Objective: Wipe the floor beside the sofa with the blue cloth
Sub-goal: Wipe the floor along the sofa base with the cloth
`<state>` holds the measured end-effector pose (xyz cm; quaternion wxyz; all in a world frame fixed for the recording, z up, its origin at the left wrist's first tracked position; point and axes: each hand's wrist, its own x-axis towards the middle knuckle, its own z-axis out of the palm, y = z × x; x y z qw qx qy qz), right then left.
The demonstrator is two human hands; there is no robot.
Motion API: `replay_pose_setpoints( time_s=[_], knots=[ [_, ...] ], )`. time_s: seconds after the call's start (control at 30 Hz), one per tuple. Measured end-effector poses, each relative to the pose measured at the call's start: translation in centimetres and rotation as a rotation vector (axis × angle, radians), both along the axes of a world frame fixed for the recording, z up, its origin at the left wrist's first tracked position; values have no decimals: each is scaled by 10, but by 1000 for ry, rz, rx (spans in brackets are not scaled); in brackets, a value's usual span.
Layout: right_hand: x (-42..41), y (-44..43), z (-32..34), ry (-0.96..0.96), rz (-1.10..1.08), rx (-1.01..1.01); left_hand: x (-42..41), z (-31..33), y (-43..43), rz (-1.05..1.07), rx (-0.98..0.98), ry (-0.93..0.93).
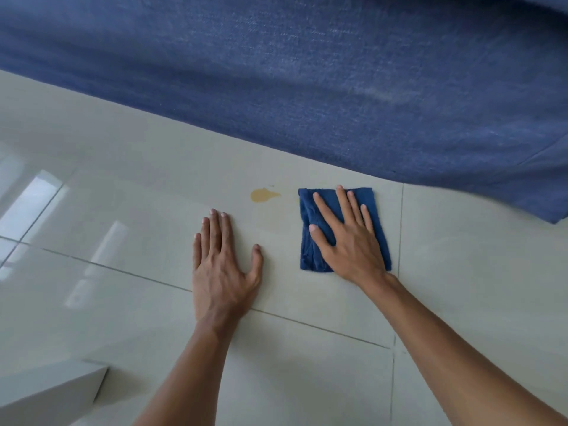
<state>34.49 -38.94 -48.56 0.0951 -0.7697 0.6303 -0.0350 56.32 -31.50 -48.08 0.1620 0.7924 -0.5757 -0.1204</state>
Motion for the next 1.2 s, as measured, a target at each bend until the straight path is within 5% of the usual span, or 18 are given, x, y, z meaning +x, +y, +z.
replay_pose_setpoints(
  time_s=[0.13,0.3,0.47,0.63,0.8,1.03,1.2],
  knots=[
    [41,-31,-1,-24,-270,13,1,-1,0,2,1,-1],
    [23,4,0,-32,9,-44,2,0,0,2,-1,12],
    [37,-50,-1,-36,-225,-13,1,-3,0,-1,1,3],
    [13,5,-1,-19,100,-39,1,-1,0,-9,-9,19],
    [32,-27,-1,-20,-205,-53,0,-3,0,-2,-22,18],
    [12,-4,-2,0,67,-33,1,0,1,-9,-15,15],
    [6,4,-8,27,-210,-114,1,1,-1,-2,-2,10]
  ],
)
